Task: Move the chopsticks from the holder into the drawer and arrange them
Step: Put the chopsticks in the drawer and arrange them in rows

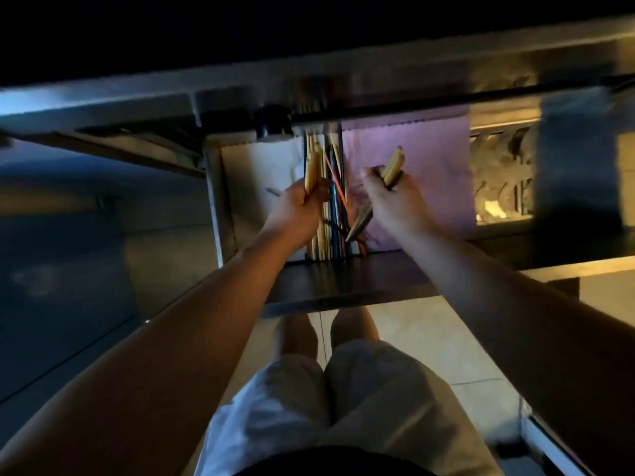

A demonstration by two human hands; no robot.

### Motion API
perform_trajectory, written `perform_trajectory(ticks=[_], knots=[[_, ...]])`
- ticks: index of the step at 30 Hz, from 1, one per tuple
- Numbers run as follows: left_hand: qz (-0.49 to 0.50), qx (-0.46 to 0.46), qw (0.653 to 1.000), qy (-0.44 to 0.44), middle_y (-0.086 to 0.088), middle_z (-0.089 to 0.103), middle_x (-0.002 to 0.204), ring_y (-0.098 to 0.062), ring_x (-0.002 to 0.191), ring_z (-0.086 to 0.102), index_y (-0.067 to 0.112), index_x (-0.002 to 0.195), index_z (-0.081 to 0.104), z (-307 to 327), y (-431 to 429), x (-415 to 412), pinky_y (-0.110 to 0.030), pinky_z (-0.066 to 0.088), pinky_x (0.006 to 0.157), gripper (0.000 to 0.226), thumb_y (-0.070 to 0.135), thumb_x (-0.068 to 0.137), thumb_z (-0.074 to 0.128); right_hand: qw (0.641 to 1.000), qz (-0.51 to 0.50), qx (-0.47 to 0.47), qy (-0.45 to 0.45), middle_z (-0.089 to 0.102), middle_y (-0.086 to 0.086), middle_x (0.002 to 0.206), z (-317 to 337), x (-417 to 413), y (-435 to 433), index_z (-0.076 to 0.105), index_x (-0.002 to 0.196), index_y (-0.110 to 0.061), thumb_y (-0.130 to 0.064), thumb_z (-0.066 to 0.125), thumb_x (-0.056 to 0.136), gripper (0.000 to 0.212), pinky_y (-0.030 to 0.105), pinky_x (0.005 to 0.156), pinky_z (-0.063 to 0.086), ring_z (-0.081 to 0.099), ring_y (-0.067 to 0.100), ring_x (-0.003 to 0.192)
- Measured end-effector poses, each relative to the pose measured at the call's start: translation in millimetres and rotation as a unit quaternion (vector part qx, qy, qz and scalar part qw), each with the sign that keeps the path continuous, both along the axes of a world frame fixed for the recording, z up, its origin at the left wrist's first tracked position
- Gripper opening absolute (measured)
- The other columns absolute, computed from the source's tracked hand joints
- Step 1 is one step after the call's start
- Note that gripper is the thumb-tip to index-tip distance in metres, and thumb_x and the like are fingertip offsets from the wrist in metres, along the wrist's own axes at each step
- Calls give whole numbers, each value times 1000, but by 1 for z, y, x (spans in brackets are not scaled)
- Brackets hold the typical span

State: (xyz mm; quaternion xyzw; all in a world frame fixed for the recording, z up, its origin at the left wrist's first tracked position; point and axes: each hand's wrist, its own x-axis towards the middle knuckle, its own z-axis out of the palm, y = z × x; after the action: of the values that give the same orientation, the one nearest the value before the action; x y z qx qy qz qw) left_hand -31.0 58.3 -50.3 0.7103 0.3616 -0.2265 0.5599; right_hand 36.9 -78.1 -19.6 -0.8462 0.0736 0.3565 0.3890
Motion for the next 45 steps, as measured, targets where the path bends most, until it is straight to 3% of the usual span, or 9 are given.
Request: perform_trajectory(ticks=[3, 6, 7, 11, 17, 23, 27, 42, 45], knots=[[0, -1, 1000, 14, -13, 72, 99, -33, 90, 70, 20, 107, 65, -36, -5, 10, -52, 57, 79, 25, 37, 101, 48, 998, 58, -15, 33, 50, -1, 60, -44, 13, 1, 55, 70, -18, -33, 48, 98, 33, 16, 41, 34, 48, 12, 54], [-18, 28, 999, 21, -4, 69, 95, -18, 78, 67, 18, 112, 62, -66, -6, 18, -39, 58, 65, 23, 34, 98, 54, 995, 79, -23, 50, 52, -5, 68, -81, 25, 4, 54, 76, -20, -22, 57, 95, 19, 2, 36, 29, 48, 4, 57], [-24, 47, 998, 22, 1, 67, 93, -12, 75, 64, 18, 112, 61, -75, -6, 19, -30, 52, 58, 21, 32, 97, 56, 994, 89, -32, 57, 57, -3, 77, -92, 28, 6, 56, 88, -16, -22, 59, 93, 9, 0, 42, 32, 53, 5, 64], [-32, 85, 996, 28, 9, 60, 99, -7, 87, 60, 22, 118, 58, -103, -4, 12, -18, 43, 63, 24, 28, 96, 61, 993, 92, -56, 50, 56, 5, 126, -131, 33, 6, 48, 131, -10, -21, 63, 90, 45, 22, 80, 43, 57, 20, 109], [-2, 160, 986, 35, 0, 59, 113, -17, 98, 61, 22, 118, 55, -129, 3, 1, -31, 51, 77, 38, 32, 84, 70, 995, 67, -54, -50, 49, 5, 102, -156, 27, -9, 51, 118, -6, 0, 60, 85, 35, 28, 77, 47, 49, 18, 91], [-5, 188, 982, 29, -3, 56, 121, -22, 108, 57, 24, 131, 41, -136, -2, 7, -43, 53, 91, 64, 29, 78, 76, 961, 201, -66, -176, 62, 10, 110, -163, 23, -12, 60, 117, -16, -13, 65, 81, 37, 21, 76, 40, 61, 24, 97], [7, 204, 977, 56, -1, 59, 112, -21, 100, 61, 27, 130, 32, -137, -4, 12, -45, 56, 82, 70, 30, 77, 78, 953, 230, -110, -164, 52, 12, 125, -170, 21, -11, 58, 120, -20, -22, 66, 77, 43, 34, 94, 45, 51, 33, 115], [53, 140, 987, 55, -3, 64, 87, -18, 76, 63, 15, 105, 57, -135, 1, 13, -32, 52, 62, 15, 23, 96, 47, 975, 113, -76, -173, 55, 8, 80, -179, 29, -52, 64, 89, 2, 8, 63, 75, 15, 17, 62, 30, 58, 29, 79], [78, 125, 988, 47, -1, 62, 83, -16, 71, 60, 18, 104, 57, -132, 0, 12, -33, 51, 62, 15, 25, 99, 45, 970, 103, -82, -204, 60, 15, 88, -172, 30, -49, 63, 92, 2, 8, 63, 76, 17, 0, 64, 32, 52, 17, 79]])
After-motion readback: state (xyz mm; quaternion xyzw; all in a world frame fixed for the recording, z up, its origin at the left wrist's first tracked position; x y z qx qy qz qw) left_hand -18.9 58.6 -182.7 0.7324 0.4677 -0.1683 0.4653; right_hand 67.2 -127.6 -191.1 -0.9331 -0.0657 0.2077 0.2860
